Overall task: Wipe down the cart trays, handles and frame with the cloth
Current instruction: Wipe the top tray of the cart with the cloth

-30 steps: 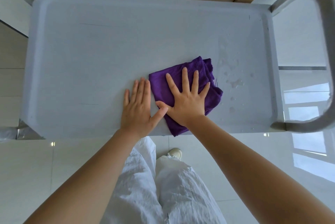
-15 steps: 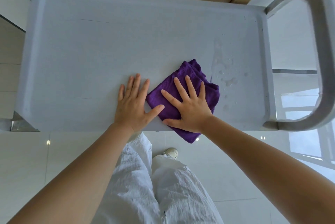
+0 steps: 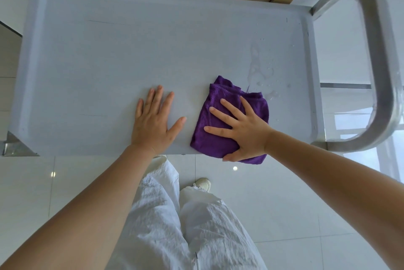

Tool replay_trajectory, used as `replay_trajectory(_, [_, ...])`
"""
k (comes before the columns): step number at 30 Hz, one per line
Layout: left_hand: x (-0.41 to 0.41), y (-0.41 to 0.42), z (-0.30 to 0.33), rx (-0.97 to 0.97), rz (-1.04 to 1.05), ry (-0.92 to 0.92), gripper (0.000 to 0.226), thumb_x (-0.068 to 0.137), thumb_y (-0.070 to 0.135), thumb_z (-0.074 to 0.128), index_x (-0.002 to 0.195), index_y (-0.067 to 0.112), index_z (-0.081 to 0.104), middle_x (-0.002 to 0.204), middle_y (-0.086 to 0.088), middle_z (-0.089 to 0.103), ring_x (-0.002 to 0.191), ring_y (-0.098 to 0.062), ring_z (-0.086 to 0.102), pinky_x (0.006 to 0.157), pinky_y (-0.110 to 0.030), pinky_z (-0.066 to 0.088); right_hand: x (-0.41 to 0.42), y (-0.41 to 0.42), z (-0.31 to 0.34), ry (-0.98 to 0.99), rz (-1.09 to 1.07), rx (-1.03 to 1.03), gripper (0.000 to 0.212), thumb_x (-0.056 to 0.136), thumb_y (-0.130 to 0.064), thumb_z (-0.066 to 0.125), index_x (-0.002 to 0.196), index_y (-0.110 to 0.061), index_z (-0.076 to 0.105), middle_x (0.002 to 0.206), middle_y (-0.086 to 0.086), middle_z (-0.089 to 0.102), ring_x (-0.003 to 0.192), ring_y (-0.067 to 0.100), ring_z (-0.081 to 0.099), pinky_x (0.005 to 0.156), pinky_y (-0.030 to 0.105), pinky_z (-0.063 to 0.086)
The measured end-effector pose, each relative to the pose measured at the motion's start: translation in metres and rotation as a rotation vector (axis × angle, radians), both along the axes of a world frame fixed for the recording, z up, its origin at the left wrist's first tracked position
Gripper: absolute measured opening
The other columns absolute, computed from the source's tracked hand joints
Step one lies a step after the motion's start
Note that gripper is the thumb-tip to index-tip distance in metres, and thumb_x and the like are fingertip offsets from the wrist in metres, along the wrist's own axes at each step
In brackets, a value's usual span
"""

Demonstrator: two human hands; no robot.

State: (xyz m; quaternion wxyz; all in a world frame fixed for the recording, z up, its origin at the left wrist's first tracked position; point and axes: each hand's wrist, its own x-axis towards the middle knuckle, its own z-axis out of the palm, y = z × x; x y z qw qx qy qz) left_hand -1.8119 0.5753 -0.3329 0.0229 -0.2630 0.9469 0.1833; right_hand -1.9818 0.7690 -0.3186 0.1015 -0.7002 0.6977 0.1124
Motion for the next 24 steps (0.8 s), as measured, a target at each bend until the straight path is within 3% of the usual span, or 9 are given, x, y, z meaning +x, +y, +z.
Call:
replay_trajectory(6, [0.001,0.003,-0.001,-0.011,-0.014,-0.017,0.082,0.080,0.062,0.027,0.144,0.012,0.033,0.154,-0.015,0.021,0.143,-0.029,0.014,0.112,-0.048,0.008,-0.003,0.007,-0.001,-0.007,0.012,0.015,0.086,0.071,-0.081,0.031,0.146,-0.042,0.017,0.156,0.005,0.020,0.141,0.038,0.017,0.105,0.067,0.005])
replay_trajectory(9, [0.001,0.004,-0.002,-0.029,-0.015,-0.026,0.082,0.080,0.063,0.026,0.144,0.012,0.032,0.154,-0.015,0.020,0.143,-0.030,0.014,0.112,-0.049,0.008,0.007,0.007,0.009,-0.005,-0.009,-0.088,0.084,0.072,-0.081,0.030,0.143,-0.037,0.033,0.153,0.008,0.028,0.140,0.037,0.021,0.106,0.067,0.008])
replay_trajectory(10, [0.001,0.005,-0.002,-0.036,-0.010,-0.030,0.082,0.080,0.062,0.026,0.144,0.011,0.033,0.153,-0.015,0.021,0.143,-0.030,0.015,0.112,-0.049,0.009,0.017,0.008,0.012,-0.024,-0.073,-0.159,0.082,0.073,-0.079,0.032,0.139,-0.032,0.042,0.151,0.010,0.033,0.139,0.037,0.025,0.106,0.069,0.012])
replay_trajectory(12, [-0.002,0.009,0.000,-0.041,0.033,-0.039,0.080,0.082,0.060,0.020,0.143,0.010,0.034,0.153,-0.016,0.021,0.143,-0.032,0.014,0.112,-0.051,0.008,0.049,0.005,0.015,-0.095,-0.395,-0.306,0.071,0.078,-0.067,0.040,0.130,-0.020,0.055,0.144,0.013,0.044,0.135,0.037,0.034,0.104,0.069,0.022])
replay_trajectory(14, [-0.013,0.018,0.007,-0.017,0.138,-0.040,0.081,0.082,0.057,0.010,0.142,0.009,0.034,0.154,-0.016,0.018,0.143,-0.033,0.010,0.111,-0.053,0.005,0.081,-0.008,0.013,-0.174,-0.814,-0.356,0.066,0.082,-0.057,0.041,0.130,-0.014,0.055,0.139,0.016,0.048,0.132,0.039,0.039,0.104,0.063,0.025])
replay_trajectory(16, [-0.029,0.031,0.015,0.027,0.220,-0.027,0.084,0.080,0.056,0.002,0.144,0.009,0.029,0.156,-0.014,0.012,0.144,-0.031,0.004,0.112,-0.053,0.001,0.100,-0.021,0.008,-0.154,-0.975,-0.264,0.067,0.083,-0.056,0.037,0.134,-0.016,0.051,0.141,0.018,0.046,0.132,0.039,0.039,0.103,0.061,0.025])
replay_trajectory(20, [-0.054,0.049,0.015,0.158,0.084,0.075,0.081,0.083,0.054,0.000,0.148,0.008,0.018,0.157,-0.008,0.011,0.145,-0.021,0.002,0.114,-0.039,-0.002,0.090,-0.013,-0.004,-0.068,-0.893,-0.204,0.066,0.086,-0.061,0.031,0.140,-0.024,0.042,0.145,0.015,0.041,0.134,0.038,0.037,0.103,0.061,0.026])
replay_trajectory(24, [-0.052,0.051,0.001,0.095,0.038,0.071,0.070,0.091,0.048,0.017,0.142,0.003,0.034,0.151,-0.015,0.028,0.141,-0.030,0.021,0.112,-0.046,0.013,0.075,0.008,-0.009,-0.051,-0.789,-0.208,0.065,0.086,-0.065,0.030,0.142,-0.031,0.033,0.148,0.013,0.038,0.136,0.037,0.033,0.106,0.059,0.020])
